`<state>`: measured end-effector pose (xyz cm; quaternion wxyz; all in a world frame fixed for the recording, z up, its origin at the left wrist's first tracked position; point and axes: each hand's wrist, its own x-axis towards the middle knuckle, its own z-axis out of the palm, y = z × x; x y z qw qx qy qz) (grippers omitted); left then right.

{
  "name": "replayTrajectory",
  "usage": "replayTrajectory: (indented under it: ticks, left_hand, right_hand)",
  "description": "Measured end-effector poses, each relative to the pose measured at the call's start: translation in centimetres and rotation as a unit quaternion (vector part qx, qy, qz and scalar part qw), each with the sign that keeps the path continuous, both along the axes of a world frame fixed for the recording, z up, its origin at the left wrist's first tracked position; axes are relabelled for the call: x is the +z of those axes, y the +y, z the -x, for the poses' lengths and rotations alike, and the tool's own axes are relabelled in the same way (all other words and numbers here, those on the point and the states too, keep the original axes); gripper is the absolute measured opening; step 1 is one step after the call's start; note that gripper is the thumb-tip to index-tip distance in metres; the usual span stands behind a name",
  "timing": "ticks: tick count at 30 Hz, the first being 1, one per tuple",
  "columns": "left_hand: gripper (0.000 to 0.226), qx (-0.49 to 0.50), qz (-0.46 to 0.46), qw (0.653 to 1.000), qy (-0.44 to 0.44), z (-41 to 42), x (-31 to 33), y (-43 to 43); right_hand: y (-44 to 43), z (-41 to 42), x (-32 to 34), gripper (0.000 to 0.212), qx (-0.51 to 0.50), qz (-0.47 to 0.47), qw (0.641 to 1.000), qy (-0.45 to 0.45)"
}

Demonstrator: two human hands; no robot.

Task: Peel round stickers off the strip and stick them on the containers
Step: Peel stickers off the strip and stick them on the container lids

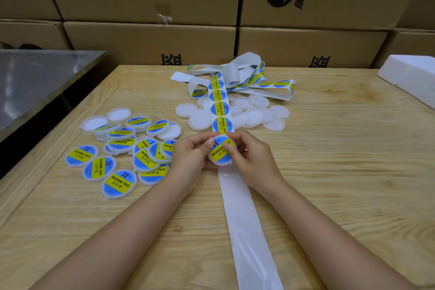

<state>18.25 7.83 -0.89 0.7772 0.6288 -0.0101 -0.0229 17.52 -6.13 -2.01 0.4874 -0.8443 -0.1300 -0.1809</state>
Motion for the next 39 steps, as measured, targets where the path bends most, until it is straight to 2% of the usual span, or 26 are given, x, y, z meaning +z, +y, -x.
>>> replayTrajectory:
  ticks: [5,11,17,19,23,26,28,31,34,36,37,39]
  left_hand:
    - [0.023,0.016,-0.065,0.997,-0.038,0.1,-0.2,-0.3]
    - [0.021,0.055,-0.089,0.993,-0.052,0.0,-0.3,-0.4]
    - [0.018,0.071,-0.073,0.994,-0.038,0.0,-0.4,-0.1]
    - [0.020,0.071,-0.065,0.995,-0.035,-0.1,-0.3,-0.1]
    - [0.022,0.058,-0.071,0.995,-0.041,-0.2,-0.2,0.1]
    - [0.025,0.061,-0.103,0.990,-0.075,-0.1,-0.3,-0.1]
    - [0.027,0.071,-0.146,0.980,-0.113,0.1,-0.3,-0.1]
    - [0.025,0.131,-0.286,0.927,-0.206,0.3,-0.4,0.3]
    - [0.023,0.217,-0.344,0.882,-0.239,-0.4,0.2,1.4]
    - [0.023,0.270,-0.381,0.858,-0.216,-1.4,0.8,2.7]
    - [0.024,0.291,-0.408,0.841,-0.204,-1.9,0.8,3.4]
    - [0.025,0.318,-0.467,0.806,-0.177,-2.7,0.6,4.9]
  right_hand:
    - [-0.1,-0.1,-0.3,0.007,-0.022,-0.040,0.999,0.009]
    - [0.1,0.1,-0.4,0.010,-0.011,0.017,1.000,0.002]
    - [-0.3,0.2,-0.4,0.023,0.040,-0.012,0.998,0.039]
    - [-0.4,0.1,-0.4,0.024,0.055,-0.035,0.997,0.052]
    - [-0.6,-0.2,-0.2,0.017,0.077,-0.137,0.984,0.086]
    - [-0.7,-0.3,-0.2,0.015,0.097,-0.219,0.963,0.124]
    - [-0.6,-0.2,-0.2,0.015,0.107,-0.231,0.958,0.130]
    - [-0.6,0.0,0.0,0.021,0.077,-0.189,0.973,0.111]
    - [-0.9,-0.2,0.3,0.024,-0.090,-0.067,0.994,0.013]
    - [-1.2,-0.4,0.4,0.033,-0.201,0.017,0.979,-0.024]
    - [-1.3,-0.6,0.2,0.042,-0.240,0.068,0.968,-0.001]
    - [-1.3,-0.8,-0.2,0.063,-0.270,0.158,0.944,0.103]
